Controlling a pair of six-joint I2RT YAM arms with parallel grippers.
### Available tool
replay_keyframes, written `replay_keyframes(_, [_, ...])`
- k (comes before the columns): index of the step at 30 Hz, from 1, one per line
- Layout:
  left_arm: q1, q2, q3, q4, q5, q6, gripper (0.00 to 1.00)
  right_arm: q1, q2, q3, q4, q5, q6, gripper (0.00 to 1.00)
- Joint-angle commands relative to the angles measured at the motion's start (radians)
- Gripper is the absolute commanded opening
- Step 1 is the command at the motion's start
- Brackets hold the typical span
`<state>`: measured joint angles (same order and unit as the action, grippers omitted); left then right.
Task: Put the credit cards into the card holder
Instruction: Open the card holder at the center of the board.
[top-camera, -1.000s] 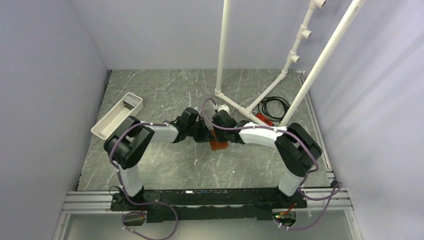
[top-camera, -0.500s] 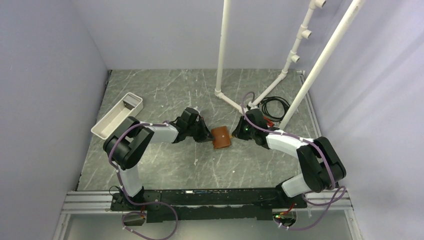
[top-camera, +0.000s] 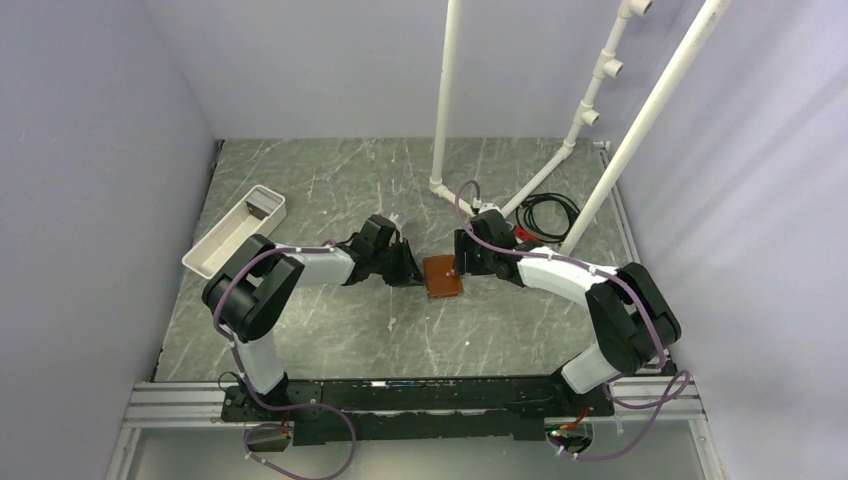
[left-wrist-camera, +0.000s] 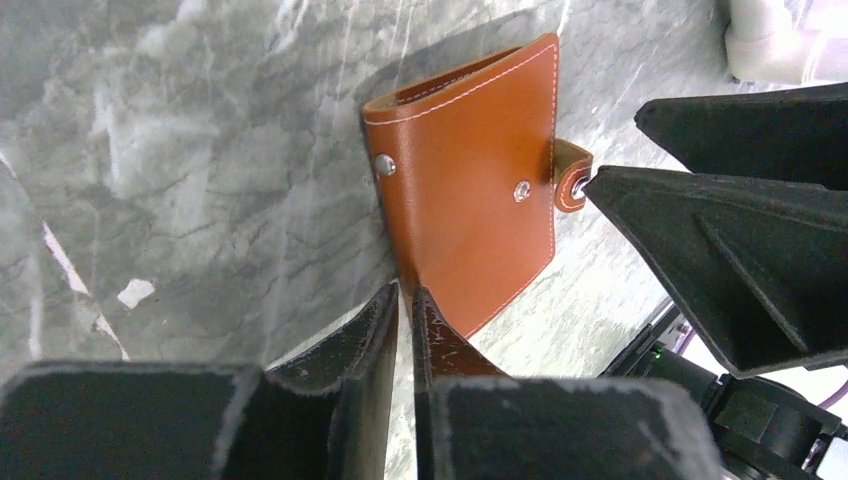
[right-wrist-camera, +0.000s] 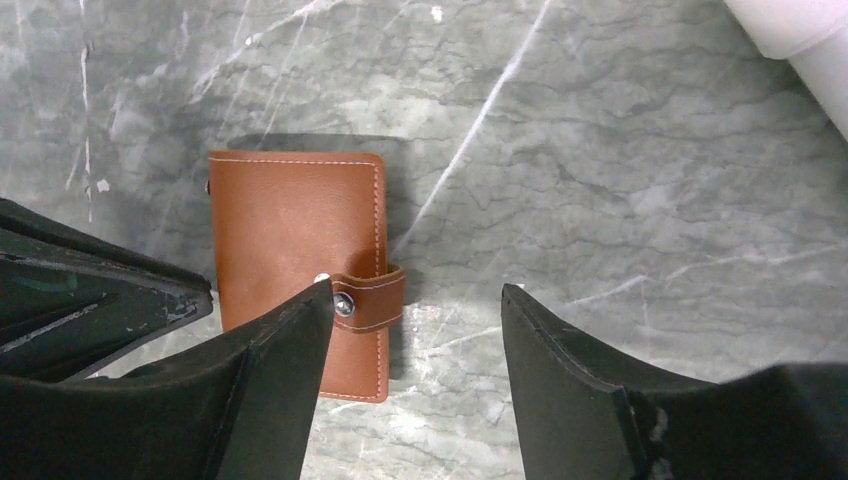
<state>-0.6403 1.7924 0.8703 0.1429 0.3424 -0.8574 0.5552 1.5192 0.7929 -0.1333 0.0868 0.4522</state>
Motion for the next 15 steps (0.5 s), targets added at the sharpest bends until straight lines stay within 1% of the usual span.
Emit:
replay_keyframes(1, [0.001, -0.043, 0.005, -0.039, 0.02, 0.052, 0.18, -0.002, 0.024, 0.014, 0.062, -0.078, -0.046, 0.65])
replay_keyframes(3, [-0.001, -0.035, 0.002, -0.022, 0.035, 0.045, 0.19, -0.002, 0.043, 0.014, 0.068, -0.082, -0.04, 0.63])
replay_keyframes(4, [-0.001, -0.029, 0.0, -0.014, 0.041, 0.042, 0.2, -0.002, 0.048, 0.009, 0.07, -0.082, -0.034, 0.59])
replay_keyframes(5, [0.0, -0.028, -0.002, -0.006, 0.046, 0.039, 0.22, -0.002, 0.048, 0.003, 0.074, -0.094, -0.026, 0.53])
replay_keyframes(6, [-0.001, -0.03, -0.005, 0.0, 0.049, 0.038, 0.26, -0.001, 0.044, -0.01, 0.081, -0.109, -0.018, 0.49])
replay_keyframes(8, [-0.001, -0.044, -0.013, 0.012, 0.052, 0.039, 0.33, -0.001, 0.028, -0.023, 0.087, -0.113, -0.014, 0.37])
replay_keyframes(11, [-0.001, -0.08, -0.012, -0.009, 0.044, 0.056, 0.44, -0.001, -0.008, -0.017, 0.065, -0.112, -0.021, 0.12])
replay_keyframes(12, [0.0, -0.1, -0.008, -0.026, 0.041, 0.064, 0.47, 0.002, -0.029, -0.009, 0.043, -0.105, -0.026, 0.05])
replay_keyframes(13, [-0.001, -0.11, -0.007, -0.045, 0.037, 0.071, 0.5, 0.007, -0.063, -0.001, 0.018, -0.097, -0.031, 0.01])
replay_keyframes(15, [0.0, -0.158, -0.015, -0.066, 0.034, 0.08, 0.55, 0.02, -0.133, 0.017, -0.032, -0.09, -0.042, 0.0])
